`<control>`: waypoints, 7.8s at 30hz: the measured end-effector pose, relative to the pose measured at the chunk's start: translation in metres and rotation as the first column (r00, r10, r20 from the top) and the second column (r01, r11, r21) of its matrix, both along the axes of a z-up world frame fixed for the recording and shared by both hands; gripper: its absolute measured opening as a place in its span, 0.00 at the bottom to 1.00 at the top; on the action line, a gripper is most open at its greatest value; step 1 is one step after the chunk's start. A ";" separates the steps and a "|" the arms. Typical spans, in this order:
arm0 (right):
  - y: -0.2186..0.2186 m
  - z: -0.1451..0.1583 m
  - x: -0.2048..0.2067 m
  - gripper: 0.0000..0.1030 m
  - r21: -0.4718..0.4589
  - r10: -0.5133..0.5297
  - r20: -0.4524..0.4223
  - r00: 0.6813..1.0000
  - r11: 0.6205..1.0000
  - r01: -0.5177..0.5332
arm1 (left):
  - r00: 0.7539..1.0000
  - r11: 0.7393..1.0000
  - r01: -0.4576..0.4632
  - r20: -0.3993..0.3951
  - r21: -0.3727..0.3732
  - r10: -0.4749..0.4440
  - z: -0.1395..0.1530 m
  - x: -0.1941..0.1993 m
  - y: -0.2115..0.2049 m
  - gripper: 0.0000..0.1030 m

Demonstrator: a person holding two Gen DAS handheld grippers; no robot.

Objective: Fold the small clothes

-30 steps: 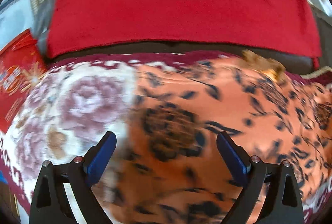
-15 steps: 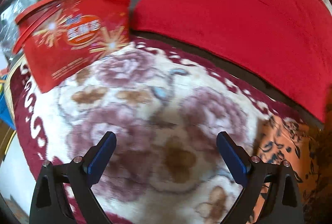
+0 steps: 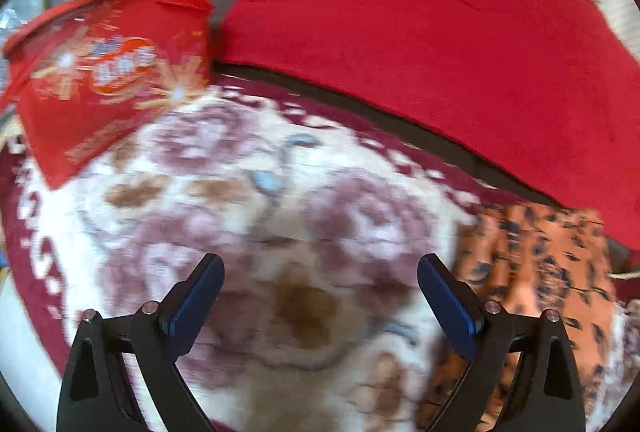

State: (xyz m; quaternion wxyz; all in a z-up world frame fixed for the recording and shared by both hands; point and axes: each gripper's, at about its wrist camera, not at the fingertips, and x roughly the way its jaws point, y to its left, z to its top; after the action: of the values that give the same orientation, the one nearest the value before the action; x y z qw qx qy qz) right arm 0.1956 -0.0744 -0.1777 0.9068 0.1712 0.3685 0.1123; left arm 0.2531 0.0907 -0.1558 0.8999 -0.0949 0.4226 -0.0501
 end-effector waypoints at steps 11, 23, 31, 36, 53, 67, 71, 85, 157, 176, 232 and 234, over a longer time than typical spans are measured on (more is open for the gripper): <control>-0.066 0.042 -0.087 0.62 -0.007 -0.100 0.149 0.984 0.995 0.102 | 0.942 0.914 0.267 -0.116 -0.306 -0.314 -0.024 -0.009 -0.036 0.94; -0.125 0.002 -0.059 0.30 0.017 -0.150 -0.058 0.987 0.988 0.152 | 0.905 0.902 0.346 -0.161 -0.259 -0.394 -0.037 -0.018 -0.073 0.71; -0.129 0.001 -0.059 0.30 0.042 -0.133 -0.038 0.990 0.990 0.134 | 0.901 0.902 0.416 -0.086 -0.116 -0.426 -0.025 -0.043 -0.102 0.26; -0.132 -0.001 -0.063 0.30 0.048 -0.125 -0.033 0.992 0.991 0.126 | 0.915 0.915 0.398 -0.046 -0.067 -0.402 -0.012 -0.058 -0.104 0.20; -0.149 0.001 -0.068 0.30 0.054 -0.093 -0.042 0.995 0.994 0.095 | 0.919 0.920 0.391 -0.045 -0.010 -0.392 -0.008 -0.098 -0.096 0.19; -0.145 0.002 -0.067 0.30 0.056 -0.094 -0.047 0.994 0.994 0.096 | 0.904 0.907 0.420 -0.078 -0.018 -0.420 -0.001 -0.089 -0.092 0.39; -0.149 0.004 -0.063 0.30 0.078 -0.078 -0.077 0.994 0.993 0.084 | 0.915 0.914 0.402 0.049 -0.055 -0.400 0.029 -0.083 -0.066 0.56; -0.179 0.042 -0.038 0.32 0.151 -0.135 -0.018 0.991 0.979 0.136 | 0.944 0.948 0.318 0.081 0.035 -0.319 0.012 -0.015 -0.113 0.60; -0.259 -0.022 0.095 0.27 0.318 -0.222 -0.178 0.959 0.909 0.269 | 0.922 0.952 0.293 -0.236 -0.089 -0.306 -0.050 -0.010 -0.095 0.79; -0.262 0.011 0.023 0.84 0.441 -0.182 -0.201 0.962 0.860 0.255 | 0.916 0.921 0.324 -0.173 -0.217 -0.362 -0.028 -0.026 -0.082 0.79; -0.204 -0.030 0.009 0.52 0.349 -0.058 -0.132 0.990 0.932 0.101 | 0.896 0.910 0.400 -0.160 -0.110 -0.414 -0.041 -0.060 -0.123 0.61; -0.199 -0.021 0.006 0.46 0.314 -0.068 -0.103 0.992 0.945 0.097 | 0.898 0.908 0.412 -0.133 -0.077 -0.419 -0.036 -0.064 -0.126 0.50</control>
State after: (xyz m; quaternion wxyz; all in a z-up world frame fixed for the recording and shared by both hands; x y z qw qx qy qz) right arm 0.2012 -0.2736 -0.1984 0.8537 0.3353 0.3786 0.1242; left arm 0.1894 -0.0351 -0.1914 0.8325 -0.0270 0.4968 -0.2436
